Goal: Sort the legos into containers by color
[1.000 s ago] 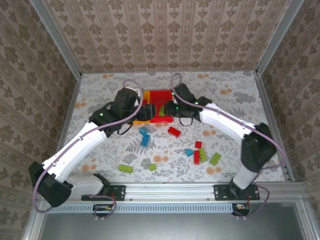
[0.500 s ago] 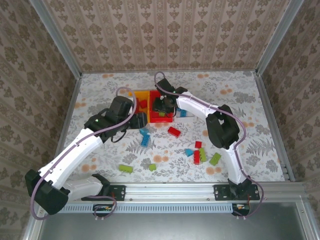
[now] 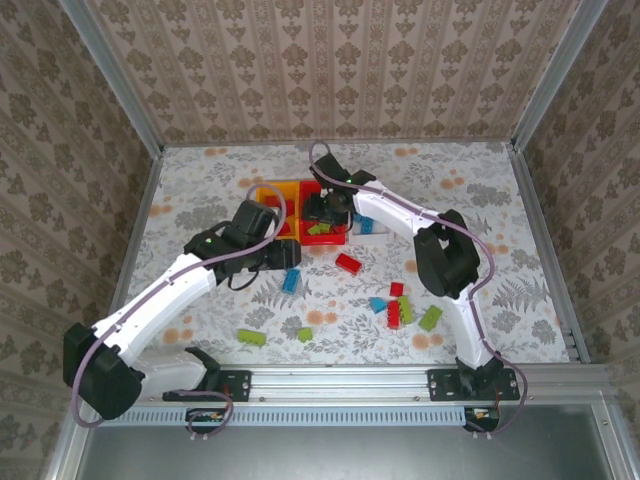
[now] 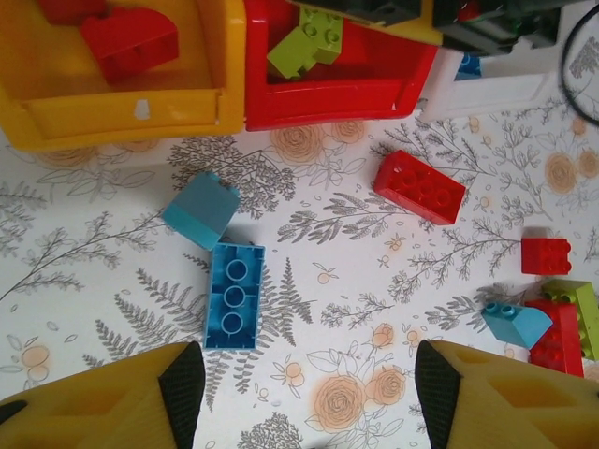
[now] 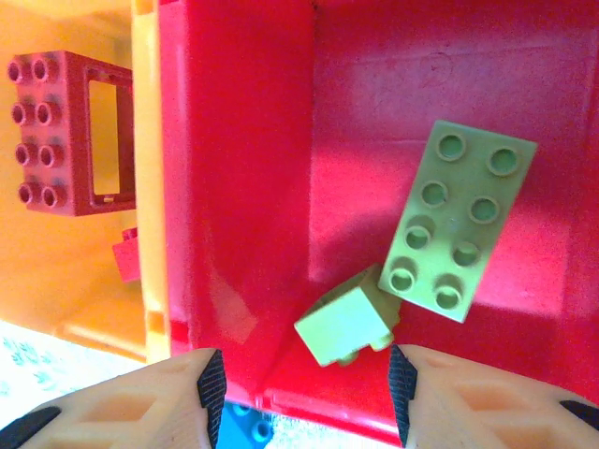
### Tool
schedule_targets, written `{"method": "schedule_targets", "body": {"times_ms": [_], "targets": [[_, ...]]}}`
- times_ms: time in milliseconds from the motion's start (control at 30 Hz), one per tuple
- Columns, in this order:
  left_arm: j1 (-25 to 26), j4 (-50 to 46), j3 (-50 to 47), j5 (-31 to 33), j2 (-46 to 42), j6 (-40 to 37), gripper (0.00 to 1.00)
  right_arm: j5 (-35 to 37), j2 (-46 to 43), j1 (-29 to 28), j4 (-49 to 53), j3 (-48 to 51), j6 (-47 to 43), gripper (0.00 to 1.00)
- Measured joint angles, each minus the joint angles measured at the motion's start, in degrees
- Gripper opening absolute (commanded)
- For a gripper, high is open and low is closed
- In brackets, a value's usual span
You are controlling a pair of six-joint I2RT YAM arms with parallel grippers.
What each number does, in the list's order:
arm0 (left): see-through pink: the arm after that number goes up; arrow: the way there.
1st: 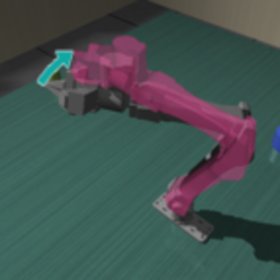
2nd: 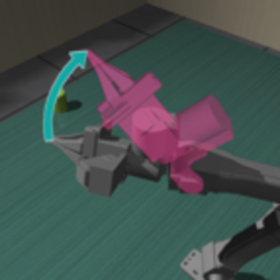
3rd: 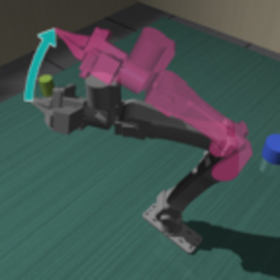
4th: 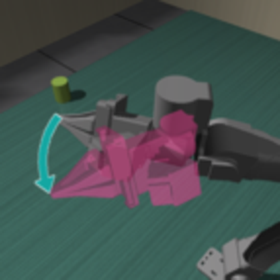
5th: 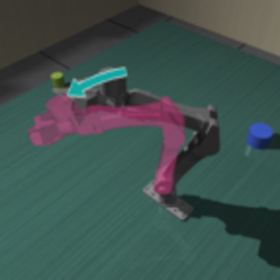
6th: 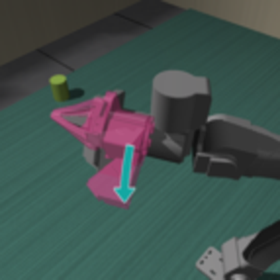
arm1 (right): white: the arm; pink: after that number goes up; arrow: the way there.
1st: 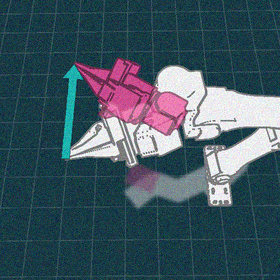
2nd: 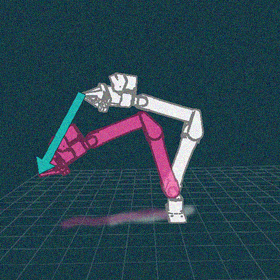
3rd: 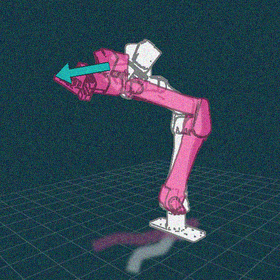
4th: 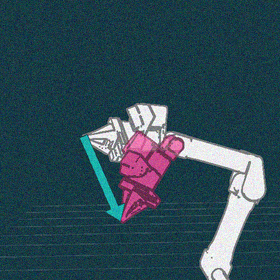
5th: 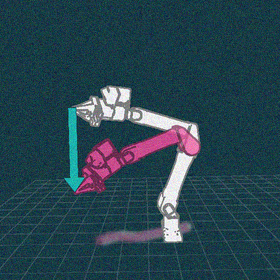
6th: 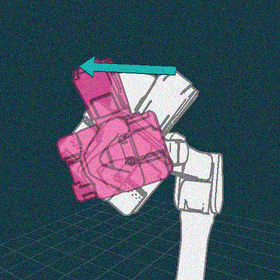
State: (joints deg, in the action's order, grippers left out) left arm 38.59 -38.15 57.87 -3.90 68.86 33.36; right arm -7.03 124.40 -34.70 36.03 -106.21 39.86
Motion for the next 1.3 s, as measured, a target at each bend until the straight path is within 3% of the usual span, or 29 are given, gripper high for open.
{"method": "schedule_targets", "body": {"times_ms": [133, 300, 467, 600, 1000, 1300], "targets": [[2.5, 1.4, 1.4, -2.0, 4.0, -1.4, 0.69, 3.1, -10.0, 0.1, -0.8, 8.5, -1.8, 0.55], [5.2, 1.6, 7.9, -3.9, 14.8, -0.3, 0.7, 6.6, -30.6, 2.5, -5.1, 27.1, -3.4, 0.61], [5.3, -1.9, 18.0, -5.4, 28.4, 8.7, 0.71, 8.2, -49.2, 8.2, -8.4, 45.0, -6.0, 0.74], [6.2, -7.2, 28.0, -7.0, 38.7, 15.6, 0.76, 7.0, -59.1, 9.0, -8.9, 53.0, -9.6, 0.78], [7.6, -8.4, 31.9, -10.5, 46.7, 38.6, 0.78, 3.4, -69.3, 9.5, -8.6, 58.1, -12.1, 0.78], [8.6, -5.5, 34.9, -10.2, 52.4, 48.7, 0.76, 0.8, -69.7, 10.9, -8.6, 59.1, -12.5, 0.78]]}}
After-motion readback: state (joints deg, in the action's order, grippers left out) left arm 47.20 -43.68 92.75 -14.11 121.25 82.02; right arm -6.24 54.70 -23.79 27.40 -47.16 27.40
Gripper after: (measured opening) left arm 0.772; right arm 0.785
